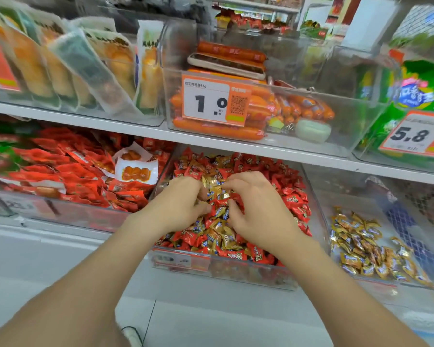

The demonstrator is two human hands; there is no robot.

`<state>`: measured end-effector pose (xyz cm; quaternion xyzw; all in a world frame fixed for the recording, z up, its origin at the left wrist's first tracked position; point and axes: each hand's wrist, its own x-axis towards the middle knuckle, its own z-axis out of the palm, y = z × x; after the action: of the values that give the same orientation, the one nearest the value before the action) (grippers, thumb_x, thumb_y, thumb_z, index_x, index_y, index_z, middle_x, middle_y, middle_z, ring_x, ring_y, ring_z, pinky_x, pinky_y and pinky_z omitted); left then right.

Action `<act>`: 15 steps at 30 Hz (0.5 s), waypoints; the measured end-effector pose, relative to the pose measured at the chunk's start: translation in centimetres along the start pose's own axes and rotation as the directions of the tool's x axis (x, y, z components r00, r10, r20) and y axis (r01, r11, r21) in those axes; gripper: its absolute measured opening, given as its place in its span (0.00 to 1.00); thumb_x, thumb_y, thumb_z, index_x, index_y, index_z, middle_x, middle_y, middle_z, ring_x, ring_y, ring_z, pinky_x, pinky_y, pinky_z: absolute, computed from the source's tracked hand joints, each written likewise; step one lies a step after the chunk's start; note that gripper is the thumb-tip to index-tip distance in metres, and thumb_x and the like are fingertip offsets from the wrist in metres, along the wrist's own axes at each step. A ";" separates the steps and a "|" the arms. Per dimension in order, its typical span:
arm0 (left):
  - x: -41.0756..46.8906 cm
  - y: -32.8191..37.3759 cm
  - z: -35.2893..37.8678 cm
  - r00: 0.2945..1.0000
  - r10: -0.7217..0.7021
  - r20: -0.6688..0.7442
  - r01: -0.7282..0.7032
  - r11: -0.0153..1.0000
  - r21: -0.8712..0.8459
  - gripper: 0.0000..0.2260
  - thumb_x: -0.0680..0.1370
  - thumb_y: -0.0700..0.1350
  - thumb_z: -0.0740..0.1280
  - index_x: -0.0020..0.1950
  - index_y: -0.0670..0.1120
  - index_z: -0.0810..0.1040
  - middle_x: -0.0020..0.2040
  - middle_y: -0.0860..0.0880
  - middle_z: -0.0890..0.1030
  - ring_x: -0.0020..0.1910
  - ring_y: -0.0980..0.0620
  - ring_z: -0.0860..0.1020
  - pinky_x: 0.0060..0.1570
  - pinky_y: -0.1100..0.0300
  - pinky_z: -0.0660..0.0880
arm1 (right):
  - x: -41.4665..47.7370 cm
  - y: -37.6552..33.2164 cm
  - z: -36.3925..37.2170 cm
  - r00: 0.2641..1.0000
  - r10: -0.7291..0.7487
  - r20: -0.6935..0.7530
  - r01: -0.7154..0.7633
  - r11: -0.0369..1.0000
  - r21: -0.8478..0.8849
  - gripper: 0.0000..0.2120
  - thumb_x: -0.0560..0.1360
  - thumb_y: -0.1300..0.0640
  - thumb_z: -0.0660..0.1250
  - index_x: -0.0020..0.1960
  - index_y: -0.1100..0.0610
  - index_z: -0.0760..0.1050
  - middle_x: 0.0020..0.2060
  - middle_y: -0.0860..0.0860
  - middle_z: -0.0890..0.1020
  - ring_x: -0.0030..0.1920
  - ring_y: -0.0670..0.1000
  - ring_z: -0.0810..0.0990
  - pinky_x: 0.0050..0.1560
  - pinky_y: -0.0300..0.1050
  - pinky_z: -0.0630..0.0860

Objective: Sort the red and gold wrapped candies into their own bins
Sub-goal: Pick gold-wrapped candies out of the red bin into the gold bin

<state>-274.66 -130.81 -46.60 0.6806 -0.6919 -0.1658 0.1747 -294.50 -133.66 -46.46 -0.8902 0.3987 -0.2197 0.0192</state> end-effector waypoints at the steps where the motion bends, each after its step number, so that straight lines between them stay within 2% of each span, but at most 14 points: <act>1: 0.0 0.1 0.1 1.000 -0.001 -0.015 0.001 1.000 0.010 0.11 0.82 0.49 0.71 0.61 0.45 0.83 0.59 0.46 0.80 0.59 0.49 0.78 0.60 0.54 0.76 | 0.4 -0.3 0.2 1.000 -0.013 -0.005 0.014 0.998 0.062 0.16 0.78 0.61 0.67 0.65 0.55 0.81 0.61 0.51 0.81 0.64 0.54 0.77 0.67 0.50 0.74; 2: 0.1 0.2 0.2 1.000 -0.009 -0.008 0.009 1.000 0.022 0.13 0.83 0.47 0.69 0.65 0.44 0.81 0.62 0.45 0.78 0.61 0.47 0.78 0.59 0.54 0.75 | 1.0 -0.6 0.4 1.000 -0.013 -0.001 0.013 0.995 0.098 0.16 0.79 0.63 0.67 0.66 0.54 0.80 0.61 0.51 0.81 0.64 0.53 0.78 0.66 0.49 0.75; 4: 0.2 0.0 0.2 0.998 -0.022 0.054 0.020 0.999 0.049 0.23 0.83 0.41 0.68 0.78 0.45 0.69 0.68 0.45 0.74 0.66 0.46 0.75 0.57 0.58 0.73 | 2.5 -0.9 0.6 1.000 0.010 0.026 -0.013 0.992 0.122 0.19 0.80 0.64 0.66 0.69 0.53 0.77 0.63 0.51 0.81 0.64 0.53 0.79 0.66 0.50 0.76; 6: 0.3 -0.2 0.0 0.992 -0.039 0.122 0.033 0.998 0.050 0.33 0.81 0.37 0.70 0.83 0.47 0.60 0.72 0.44 0.72 0.71 0.45 0.72 0.59 0.58 0.73 | 4.1 -0.7 1.1 0.995 0.035 0.093 -0.046 0.991 0.125 0.25 0.79 0.66 0.67 0.74 0.53 0.72 0.64 0.53 0.81 0.65 0.54 0.79 0.66 0.53 0.78; 8: 0.3 -0.4 -0.2 0.987 -0.065 0.148 0.061 0.998 0.036 0.38 0.79 0.39 0.74 0.83 0.47 0.58 0.76 0.44 0.69 0.75 0.44 0.70 0.67 0.53 0.74 | 5.3 -0.2 1.3 0.977 0.040 0.210 -0.058 0.995 0.082 0.35 0.76 0.68 0.69 0.80 0.53 0.63 0.63 0.56 0.80 0.64 0.58 0.79 0.62 0.57 0.79; 9: 0.5 -0.5 -0.3 0.986 -0.079 0.146 0.075 0.997 0.036 0.39 0.77 0.41 0.77 0.82 0.46 0.59 0.76 0.44 0.70 0.74 0.44 0.71 0.69 0.51 0.74 | 5.7 0.0 1.3 0.959 0.042 0.280 -0.061 0.996 0.061 0.40 0.74 0.69 0.70 0.81 0.52 0.60 0.59 0.57 0.80 0.59 0.57 0.81 0.58 0.57 0.81; 11: 0.7 -0.9 -0.2 0.985 -0.104 0.134 0.101 0.994 0.031 0.41 0.72 0.44 0.82 0.78 0.45 0.62 0.72 0.45 0.72 0.70 0.45 0.73 0.67 0.48 0.76 | 6.3 0.5 1.2 0.922 0.025 0.386 -0.038 0.999 0.026 0.42 0.70 0.69 0.70 0.80 0.51 0.60 0.45 0.50 0.76 0.43 0.49 0.78 0.41 0.48 0.81; 12: 0.9 -1.0 -0.2 0.986 -0.113 0.120 0.111 0.994 0.020 0.42 0.70 0.44 0.83 0.77 0.45 0.62 0.71 0.46 0.72 0.68 0.45 0.74 0.65 0.48 0.76 | 6.7 0.5 0.9 0.912 0.015 0.410 -0.012 1.000 -0.012 0.41 0.70 0.68 0.71 0.79 0.52 0.63 0.40 0.46 0.72 0.38 0.46 0.74 0.34 0.41 0.74; 13: 1.1 -1.1 -0.1 0.987 -0.121 0.109 0.121 0.993 0.004 0.43 0.69 0.45 0.84 0.76 0.44 0.62 0.70 0.46 0.71 0.68 0.45 0.74 0.65 0.48 0.77 | 7.0 0.6 0.8 0.904 0.005 0.427 0.016 0.999 -0.046 0.40 0.70 0.66 0.71 0.78 0.51 0.64 0.39 0.44 0.70 0.38 0.46 0.74 0.33 0.38 0.70; 15: 1.5 -1.1 0.1 0.988 -0.131 0.083 0.132 0.991 -0.016 0.45 0.67 0.45 0.85 0.75 0.44 0.61 0.71 0.45 0.70 0.68 0.43 0.73 0.64 0.47 0.76 | 7.4 0.6 1.0 0.895 -0.008 0.446 0.058 0.993 -0.099 0.41 0.69 0.60 0.74 0.79 0.47 0.64 0.46 0.46 0.75 0.50 0.52 0.79 0.42 0.42 0.77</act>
<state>-273.76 -132.34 -47.19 0.7155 -0.6503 -0.2122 0.1423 -290.20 -139.57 -44.69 -0.9232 0.3799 0.0114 0.0570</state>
